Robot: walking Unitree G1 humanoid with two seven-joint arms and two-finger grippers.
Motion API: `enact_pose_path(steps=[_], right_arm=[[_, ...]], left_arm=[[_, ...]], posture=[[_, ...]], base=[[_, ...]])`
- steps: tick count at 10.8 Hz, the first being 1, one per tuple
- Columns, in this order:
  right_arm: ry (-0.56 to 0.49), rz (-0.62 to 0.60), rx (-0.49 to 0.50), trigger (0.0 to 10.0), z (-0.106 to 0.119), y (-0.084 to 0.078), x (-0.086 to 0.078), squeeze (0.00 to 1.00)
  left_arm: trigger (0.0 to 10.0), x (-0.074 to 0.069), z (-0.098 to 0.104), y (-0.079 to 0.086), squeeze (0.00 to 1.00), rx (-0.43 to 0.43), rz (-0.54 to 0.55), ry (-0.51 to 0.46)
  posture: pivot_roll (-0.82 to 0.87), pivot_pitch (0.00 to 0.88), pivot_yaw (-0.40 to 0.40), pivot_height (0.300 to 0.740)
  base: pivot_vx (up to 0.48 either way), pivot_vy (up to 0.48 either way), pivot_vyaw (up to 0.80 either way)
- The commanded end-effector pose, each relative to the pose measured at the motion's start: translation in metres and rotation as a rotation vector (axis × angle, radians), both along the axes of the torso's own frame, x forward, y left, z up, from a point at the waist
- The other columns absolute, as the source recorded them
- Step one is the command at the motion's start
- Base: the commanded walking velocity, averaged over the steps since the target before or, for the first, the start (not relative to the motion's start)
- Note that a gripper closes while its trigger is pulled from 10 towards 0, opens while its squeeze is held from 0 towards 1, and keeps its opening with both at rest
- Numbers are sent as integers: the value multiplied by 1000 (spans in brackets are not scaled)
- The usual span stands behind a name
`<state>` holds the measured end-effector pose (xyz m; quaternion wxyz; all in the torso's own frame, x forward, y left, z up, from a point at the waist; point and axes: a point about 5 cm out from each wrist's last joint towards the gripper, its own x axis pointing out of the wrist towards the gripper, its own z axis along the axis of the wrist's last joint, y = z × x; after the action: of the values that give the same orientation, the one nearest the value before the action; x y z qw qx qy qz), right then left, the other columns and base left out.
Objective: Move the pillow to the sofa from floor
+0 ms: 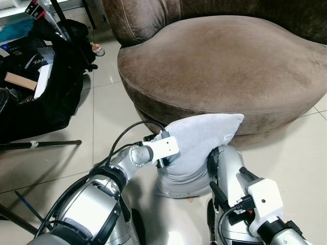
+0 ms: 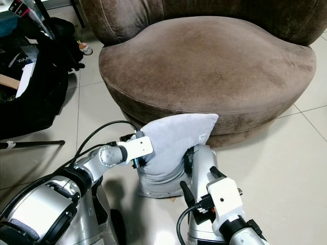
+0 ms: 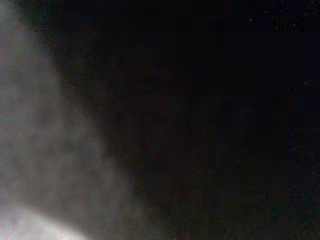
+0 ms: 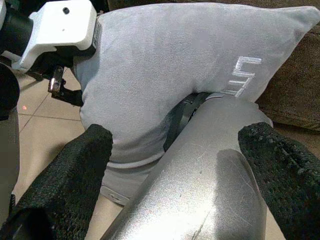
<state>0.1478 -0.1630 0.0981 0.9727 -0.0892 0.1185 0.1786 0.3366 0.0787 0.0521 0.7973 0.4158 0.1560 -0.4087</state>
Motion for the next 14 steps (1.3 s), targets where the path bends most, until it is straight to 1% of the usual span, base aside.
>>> enact_pose_path(steps=[1,10,11,12,13,14], right_arm=[[92,-9,-9,10000,-16,-1,-5,0],[92,-13,-9,10000,-16,0,-6,0],[91,-13,-10,10000,-16,0,-6,0],[92,-13,-10,10000,-16,0,-6,0],[92,-13,-9,10000,-16,0,-6,0],[93,-14,-10,10000,-16,0,-6,0]], left_arm=[[10000,-7,-7,-8,1000,-3,-30,47],[10000,-7,-6,-8,1000,-14,-32,62],[0,-6,-6,-8,1000,-20,-21,63],[0,-6,-7,-7,1000,-22,-13,73],[0,-6,-7,-5,0,-16,0,77],[0,-5,-6,-5,0,-2,-8,56]], posture=[[-432,242,184,356],[-431,247,185,356],[-431,248,186,356],[-431,248,186,356],[-431,248,186,356],[-432,250,187,356]], base=[[0,0,0],[0,0,0],[0,0,0],[0,0,0],[0,0,0],[0,0,0]])
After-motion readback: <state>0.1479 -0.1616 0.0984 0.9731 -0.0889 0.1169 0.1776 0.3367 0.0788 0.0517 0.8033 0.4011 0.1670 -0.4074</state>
